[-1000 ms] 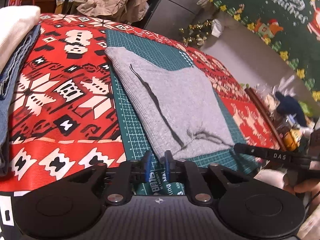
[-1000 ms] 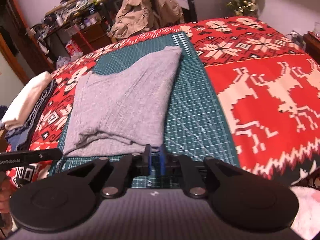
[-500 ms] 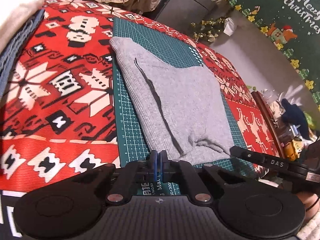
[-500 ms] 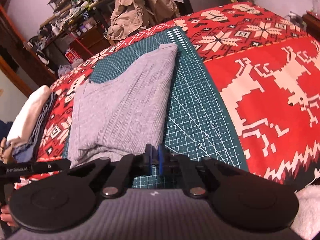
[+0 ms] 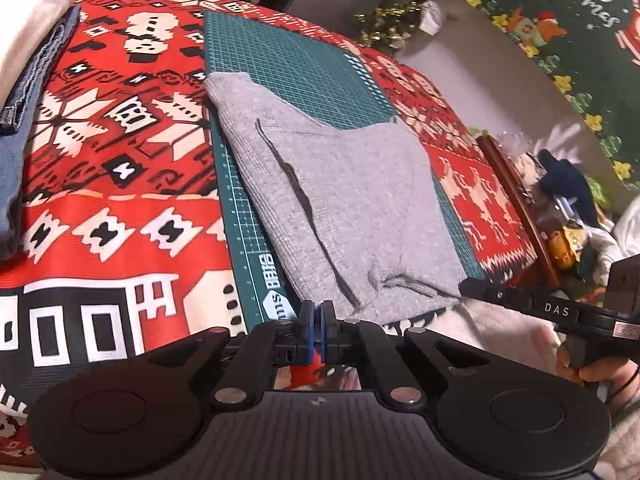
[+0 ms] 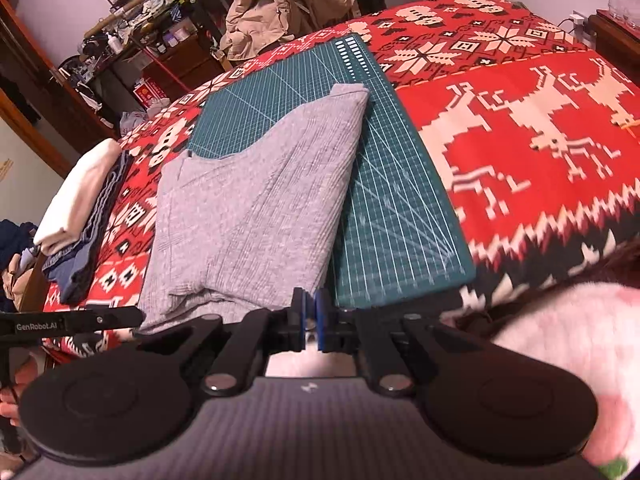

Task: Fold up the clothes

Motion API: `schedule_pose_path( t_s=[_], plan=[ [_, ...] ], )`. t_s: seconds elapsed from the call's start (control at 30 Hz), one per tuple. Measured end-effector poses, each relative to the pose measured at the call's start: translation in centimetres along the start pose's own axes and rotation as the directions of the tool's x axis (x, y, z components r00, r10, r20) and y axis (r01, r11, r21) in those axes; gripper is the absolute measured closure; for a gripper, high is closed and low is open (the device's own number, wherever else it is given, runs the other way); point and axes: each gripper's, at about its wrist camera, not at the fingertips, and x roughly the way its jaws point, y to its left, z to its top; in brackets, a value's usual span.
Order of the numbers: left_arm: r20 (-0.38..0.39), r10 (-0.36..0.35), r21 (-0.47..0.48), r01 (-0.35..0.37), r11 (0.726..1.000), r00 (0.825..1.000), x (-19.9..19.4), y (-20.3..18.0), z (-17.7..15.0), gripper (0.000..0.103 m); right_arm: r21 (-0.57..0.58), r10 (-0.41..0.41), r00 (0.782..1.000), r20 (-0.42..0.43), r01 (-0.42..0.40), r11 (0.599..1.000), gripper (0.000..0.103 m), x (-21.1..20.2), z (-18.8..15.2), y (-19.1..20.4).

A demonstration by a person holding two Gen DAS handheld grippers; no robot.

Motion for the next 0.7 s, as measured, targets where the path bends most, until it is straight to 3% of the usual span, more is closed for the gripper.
schedule_pose_path(
  t_s=[0.07,0.1,0.17,0.33,0.5,0.57,0.7],
  plan=[
    [0.035,0.002,0.01,-0.003,1.0,0.999,-0.6,-0.1,0.0,0.091,-0.004,0.001,1.0,0.027,-0.001,1.0,0.081,-0.6,-0.3,-0.2],
    [0.056,0.004,0.022,-0.005,1.0,0.998,-1.0,-0.3,0.0,0.079,-0.01,0.003,0.999,0.04,-0.003,1.0,0.069,-0.9,-0.3,-0.1],
    [0.106,0.021,0.056,-0.027,0.998,0.994,-1.8,-0.8,0.2,0.065,-0.032,-0.001,0.998,0.067,0.003,0.999,0.064,-1.4,-0.1,0.2],
    [0.162,0.116,0.129,-0.138,0.982,0.98,-2.2,-2.3,1.5,0.05,-0.109,-0.037,0.994,0.101,0.048,0.993,0.031,-2.2,1.0,1.5],
    [0.21,0.209,0.184,-0.248,0.951,0.955,-1.9,-3.5,3.0,0.042,-0.171,-0.044,0.989,0.143,0.068,0.983,0.009,-2.5,2.1,2.5],
    [0.231,0.254,0.206,-0.302,0.931,0.939,-1.7,-4.1,3.5,0.038,-0.176,-0.063,0.986,0.152,0.09,0.98,0.001,-2.4,2.6,2.7],
    [0.309,0.371,0.271,-0.455,0.848,0.876,-1.3,-5.6,3.9,0.021,-0.202,-0.145,0.975,0.166,0.177,0.963,0.001,-2.0,3.4,3.3]
  ],
)
